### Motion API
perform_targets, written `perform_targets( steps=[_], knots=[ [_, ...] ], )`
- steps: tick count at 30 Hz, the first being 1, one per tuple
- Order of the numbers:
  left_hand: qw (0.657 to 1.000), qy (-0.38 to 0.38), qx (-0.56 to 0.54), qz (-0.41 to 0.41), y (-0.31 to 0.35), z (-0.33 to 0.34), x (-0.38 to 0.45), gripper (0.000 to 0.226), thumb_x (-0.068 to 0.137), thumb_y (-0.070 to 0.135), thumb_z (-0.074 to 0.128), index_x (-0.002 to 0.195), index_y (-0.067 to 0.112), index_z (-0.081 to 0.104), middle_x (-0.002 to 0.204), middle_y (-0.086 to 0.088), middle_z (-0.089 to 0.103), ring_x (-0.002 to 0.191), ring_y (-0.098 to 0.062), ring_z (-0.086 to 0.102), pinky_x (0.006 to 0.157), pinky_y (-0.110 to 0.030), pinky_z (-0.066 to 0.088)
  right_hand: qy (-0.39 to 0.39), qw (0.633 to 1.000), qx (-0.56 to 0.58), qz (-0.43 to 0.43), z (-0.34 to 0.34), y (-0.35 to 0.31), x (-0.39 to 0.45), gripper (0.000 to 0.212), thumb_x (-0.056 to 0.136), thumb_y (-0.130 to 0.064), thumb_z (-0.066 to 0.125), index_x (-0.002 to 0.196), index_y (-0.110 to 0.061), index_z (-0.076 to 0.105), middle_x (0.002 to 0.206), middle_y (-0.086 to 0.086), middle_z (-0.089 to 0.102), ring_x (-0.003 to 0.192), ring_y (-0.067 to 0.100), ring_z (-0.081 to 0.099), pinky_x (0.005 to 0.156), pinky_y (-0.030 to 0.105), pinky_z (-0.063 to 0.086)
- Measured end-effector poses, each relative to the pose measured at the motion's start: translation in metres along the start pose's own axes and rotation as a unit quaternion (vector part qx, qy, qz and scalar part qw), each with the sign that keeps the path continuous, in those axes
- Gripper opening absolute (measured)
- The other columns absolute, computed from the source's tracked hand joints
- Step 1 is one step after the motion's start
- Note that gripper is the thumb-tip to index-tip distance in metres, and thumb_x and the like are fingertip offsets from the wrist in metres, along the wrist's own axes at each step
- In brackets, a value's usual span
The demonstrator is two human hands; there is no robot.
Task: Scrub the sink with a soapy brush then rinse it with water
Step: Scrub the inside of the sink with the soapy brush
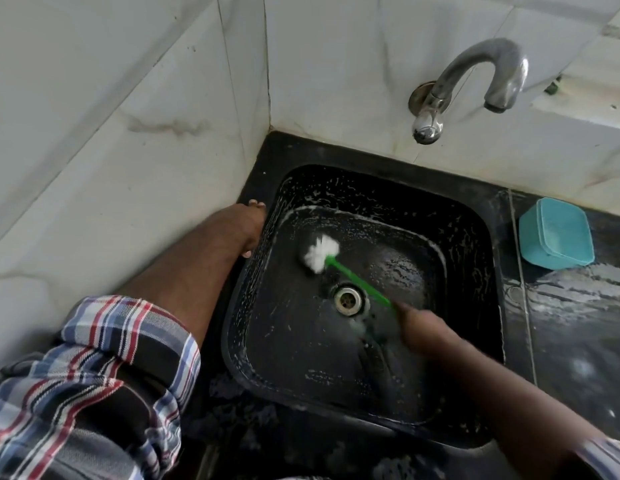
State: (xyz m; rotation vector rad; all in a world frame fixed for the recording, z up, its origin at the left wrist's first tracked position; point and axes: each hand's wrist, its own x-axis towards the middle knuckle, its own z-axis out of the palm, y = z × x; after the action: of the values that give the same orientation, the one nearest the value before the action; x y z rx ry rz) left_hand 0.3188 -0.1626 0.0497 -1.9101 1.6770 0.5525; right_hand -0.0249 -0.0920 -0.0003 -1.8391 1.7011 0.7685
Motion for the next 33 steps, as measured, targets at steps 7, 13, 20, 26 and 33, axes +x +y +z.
perform_targets(
  steps=[7,13,20,26,33],
  knots=[
    [1.0,-0.008,0.022,0.0,0.002,-0.002,-0.001,0.118,0.078,0.014,0.08,0.158,0.015,-0.007,0.165,-0.006,0.001,0.144,-0.027,0.032,0.114,-0.037,0.031,-0.041,0.996,-0.007,-0.084,0.043,-0.026,-0.029,0.064,0.097,-0.019,0.035,0.155,-0.033,0.013,0.119,0.019,0.064,0.1,0.032,0.065,0.078,0.034,0.049],
    [1.0,-0.026,0.01,-0.012,0.001,0.0,0.003,0.111,0.079,0.017,0.079,0.159,0.019,0.001,0.166,-0.004,0.001,0.147,-0.024,0.025,0.118,-0.035,0.022,0.035,0.994,0.066,0.076,0.017,0.022,0.009,0.059,0.093,-0.015,0.039,0.15,-0.019,0.028,0.124,0.018,0.064,0.106,0.033,0.066,0.082,0.034,0.052],
    [1.0,-0.007,-0.006,-0.007,0.0,0.003,0.005,0.111,0.078,0.012,0.08,0.159,0.016,0.005,0.165,-0.007,0.013,0.144,-0.025,0.032,0.116,-0.034,0.026,-0.013,0.999,0.045,0.008,0.044,-0.004,-0.014,0.064,0.094,-0.018,0.037,0.154,-0.032,0.019,0.123,0.019,0.064,0.105,0.032,0.066,0.086,0.035,0.051],
    [1.0,-0.007,0.009,-0.001,-0.001,0.003,0.011,0.106,0.073,0.018,0.085,0.156,0.011,0.018,0.158,-0.013,0.031,0.135,-0.027,0.046,0.11,-0.035,0.038,0.04,0.974,0.207,0.083,0.022,-0.024,0.009,0.044,0.097,-0.018,0.041,0.14,-0.015,0.044,0.124,0.02,0.063,0.108,0.035,0.064,0.088,0.038,0.053],
    [1.0,0.018,0.003,0.018,-0.004,0.01,0.016,0.114,0.075,0.013,0.081,0.157,0.009,0.002,0.161,-0.014,0.024,0.137,-0.032,0.042,0.111,-0.04,0.038,0.004,0.987,0.149,0.062,0.042,-0.009,-0.017,0.053,0.096,-0.015,0.039,0.148,-0.024,0.035,0.122,0.017,0.065,0.108,0.031,0.065,0.085,0.032,0.05]
  ],
)
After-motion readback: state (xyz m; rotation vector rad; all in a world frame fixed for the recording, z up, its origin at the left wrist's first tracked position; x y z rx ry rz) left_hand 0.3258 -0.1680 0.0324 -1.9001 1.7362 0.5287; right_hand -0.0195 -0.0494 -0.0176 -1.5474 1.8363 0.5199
